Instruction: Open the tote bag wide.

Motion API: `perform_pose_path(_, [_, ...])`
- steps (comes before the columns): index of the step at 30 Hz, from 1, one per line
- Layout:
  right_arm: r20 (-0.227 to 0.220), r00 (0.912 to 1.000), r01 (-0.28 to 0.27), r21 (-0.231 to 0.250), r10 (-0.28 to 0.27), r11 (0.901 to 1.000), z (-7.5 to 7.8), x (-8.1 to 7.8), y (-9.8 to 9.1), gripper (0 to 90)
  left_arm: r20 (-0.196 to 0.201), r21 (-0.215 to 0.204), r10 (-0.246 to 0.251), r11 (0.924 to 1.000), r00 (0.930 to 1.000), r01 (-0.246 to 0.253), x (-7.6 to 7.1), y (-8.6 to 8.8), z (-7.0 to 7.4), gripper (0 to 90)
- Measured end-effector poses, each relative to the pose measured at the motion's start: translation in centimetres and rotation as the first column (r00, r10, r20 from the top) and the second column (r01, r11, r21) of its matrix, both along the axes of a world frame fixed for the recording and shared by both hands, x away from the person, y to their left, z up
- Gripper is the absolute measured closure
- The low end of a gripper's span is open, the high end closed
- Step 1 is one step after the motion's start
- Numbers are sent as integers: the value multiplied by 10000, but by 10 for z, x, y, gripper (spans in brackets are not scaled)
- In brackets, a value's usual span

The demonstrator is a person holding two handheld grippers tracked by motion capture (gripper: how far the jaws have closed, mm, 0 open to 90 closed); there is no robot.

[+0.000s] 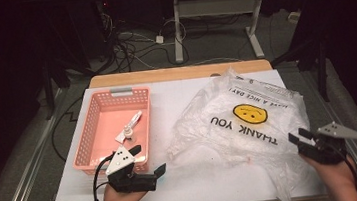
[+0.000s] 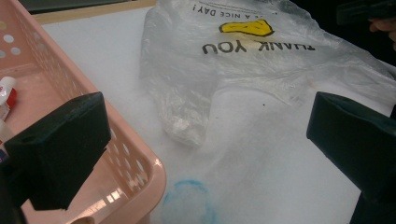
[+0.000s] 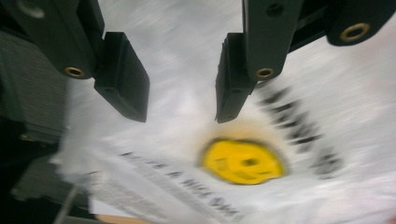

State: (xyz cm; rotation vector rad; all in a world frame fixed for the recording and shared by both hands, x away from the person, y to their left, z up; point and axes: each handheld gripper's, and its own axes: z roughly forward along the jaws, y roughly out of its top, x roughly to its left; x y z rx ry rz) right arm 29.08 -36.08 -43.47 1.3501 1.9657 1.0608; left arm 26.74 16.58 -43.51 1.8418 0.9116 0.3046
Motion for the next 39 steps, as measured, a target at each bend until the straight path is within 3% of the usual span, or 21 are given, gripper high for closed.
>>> perform_pose_path(2, [-9, 9995, -325, -79, 325, 9994, 0, -9, 7, 549, 28, -46, -11, 10000, 10000, 11, 0, 0, 0, 0])
perform_pose_path(4, [-216, 9953, -942, 129, 944, 9955, -4, -31, 23, 481, 11, -97, -43, 9999, 10000, 43, 0, -1, 1, 0])
perform_pose_path(5, [-216, 9953, -942, 129, 944, 9955, -4, -31, 23, 481, -6, -108, -62, 9999, 10000, 61, 1, -1, 0, 0])
perform_pose_path(6, [-382, 9913, -1257, 104, 1260, 9920, -8, -41, 32, 419, -19, -99, -78, 9999, 10000, 77, 1, -1, 0, 0])
perform_pose_path(8, [-722, 9861, -1500, 12, 1497, 9887, -14, -47, 42, 372, -43, -86, -125, 9999, 9999, 125, 2, -1, -1, 0])
perform_pose_path(12, [-1202, 9772, -1820, -480, 1752, 9821, -24, -50, 52, 376, -56, -124, -178, 9998, 9998, 177, 3, -1, -1, 0])
perform_pose_path(16, [-1790, 9722, -1737, -1208, 1507, 9774, -36, -45, 53, 538, -42, -145, -196, 9997, 9998, 195, 3, -1, 0, 0])
perform_pose_path(17, [-1790, 9722, -1737, -1208, 1507, 9774, -36, -45, 53, 538, -49, -155, -198, 9997, 9998, 197, 4, -1, 0, 0])
perform_pose_path(18, [-1964, 9710, -1635, -1300, 1362, 9779, -40, -43, 52, 617, -68, -151, -222, 9996, 9997, 221, 4, -1, -1, 0])
perform_pose_path(19, [-1964, 9710, -1635, -1300, 1362, 9779, -40, -43, 52, 617, -68, -151, -222, 9996, 9997, 221, 4, -1, -1, 0])
perform_pose_path(20, [-1919, 9746, -1439, -1436, 1151, 9791, -39, -42, 50, 748, -83, -141, -240, 9996, 9997, 239, 4, -2, -1, 0])
perform_pose_path(23, [-1844, 9781, -1276, -1656, 964, 9779, -39, -41, 49, 874, -91, -125, -260, 9996, 9996, 259, 4, -2, -1, 0])
perform_pose_path(26, [-1790, 9798, -1248, -2009, 889, 9716, -38, -42, 56, 900, -93, -155, -263, 9995, 9996, 262, 4, -2, -1, 0])
perform_pose_path(29, [-1796, 9760, -1561, -1823, 1232, 9708, -38, -44, 65, 900, -93, -172, -240, 9996, 9997, 239, 5, -1, -1, 0])
perform_pose_path(31, [-1690, 9683, -2126, -1716, 1838, 9620, -36, -45, 85, 900, -79, -186, -204, 9996, 9998, 203, 5, 0, -1, 0])
perform_pose_path(35, [-1602, 9564, -2693, -1586, 2444, 9499, -34, -46, 108, 900, -72, -198, -125, 9997, 9999, 124, 6, 1, 0, 0])
perform_pose_path(36, [-1631, 9436, -3122, -1483, 2881, 9384, -34, -46, 124, 900, -68, -160, -69, 9998, 10000, 68, 6, 2, 0, 0])
perform_pose_path(39, [-1651, 9248, -3664, -1432, 3429, 9194, -36, -48, 146, 900, 71, -15, 183, 9998, 9998, -183, 6, 2, 2, 0])
